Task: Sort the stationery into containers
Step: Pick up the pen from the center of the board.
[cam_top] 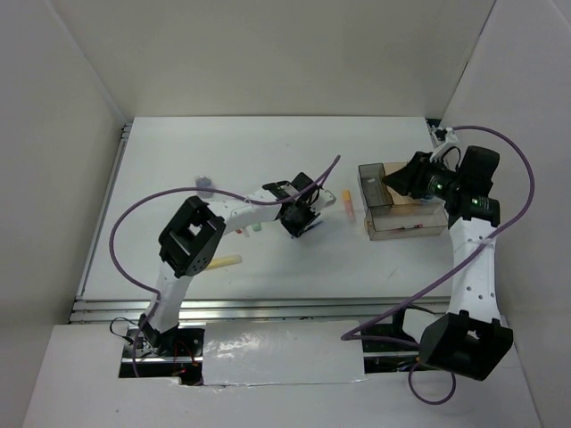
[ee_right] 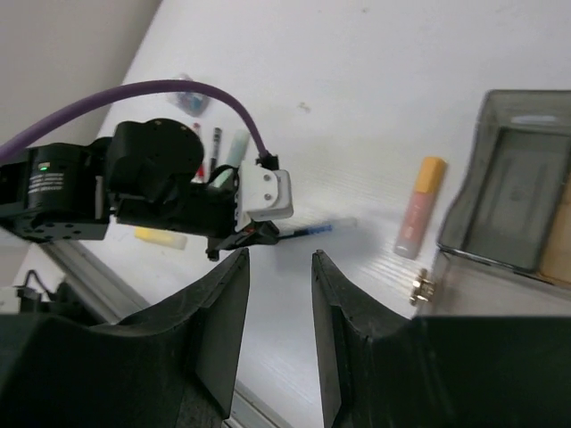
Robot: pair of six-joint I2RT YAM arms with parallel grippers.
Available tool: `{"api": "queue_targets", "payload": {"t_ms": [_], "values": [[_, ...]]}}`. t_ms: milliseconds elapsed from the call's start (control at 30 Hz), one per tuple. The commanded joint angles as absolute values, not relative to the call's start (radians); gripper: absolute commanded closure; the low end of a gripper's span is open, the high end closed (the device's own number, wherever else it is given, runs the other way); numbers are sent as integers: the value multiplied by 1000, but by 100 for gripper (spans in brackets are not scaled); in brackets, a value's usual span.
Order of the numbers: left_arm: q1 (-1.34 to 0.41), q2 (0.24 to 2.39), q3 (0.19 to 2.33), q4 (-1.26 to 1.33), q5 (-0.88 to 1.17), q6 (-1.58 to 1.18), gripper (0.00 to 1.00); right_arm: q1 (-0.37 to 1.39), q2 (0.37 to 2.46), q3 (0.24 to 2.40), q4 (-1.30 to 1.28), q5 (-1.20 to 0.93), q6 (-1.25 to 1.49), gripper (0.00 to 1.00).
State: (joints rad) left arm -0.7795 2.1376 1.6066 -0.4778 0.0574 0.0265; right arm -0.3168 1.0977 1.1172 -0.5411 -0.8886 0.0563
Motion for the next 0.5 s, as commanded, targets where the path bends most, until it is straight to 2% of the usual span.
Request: {"api": "queue_targets", "payload": {"t_ms": [0,67,200,300,467], "values": [[-717,2033,1531,-483,228,14,100,-261,1091,1117,-397,-931,173,59],[-660,1915,1493,-453,425,-35,100,-232,1103,1124,-315,-962,250,56],[-578,1725,1448,-342,674,-139,100,-137,1114,1134,-103,-996,444,45],[-537,1626,1453,-305,760,-215,100,-65,1146,1193,-5,-977,567,38],[-462,1540,1447,-253,883,-342,100,46,1218,1291,83,-954,693,36]]}}
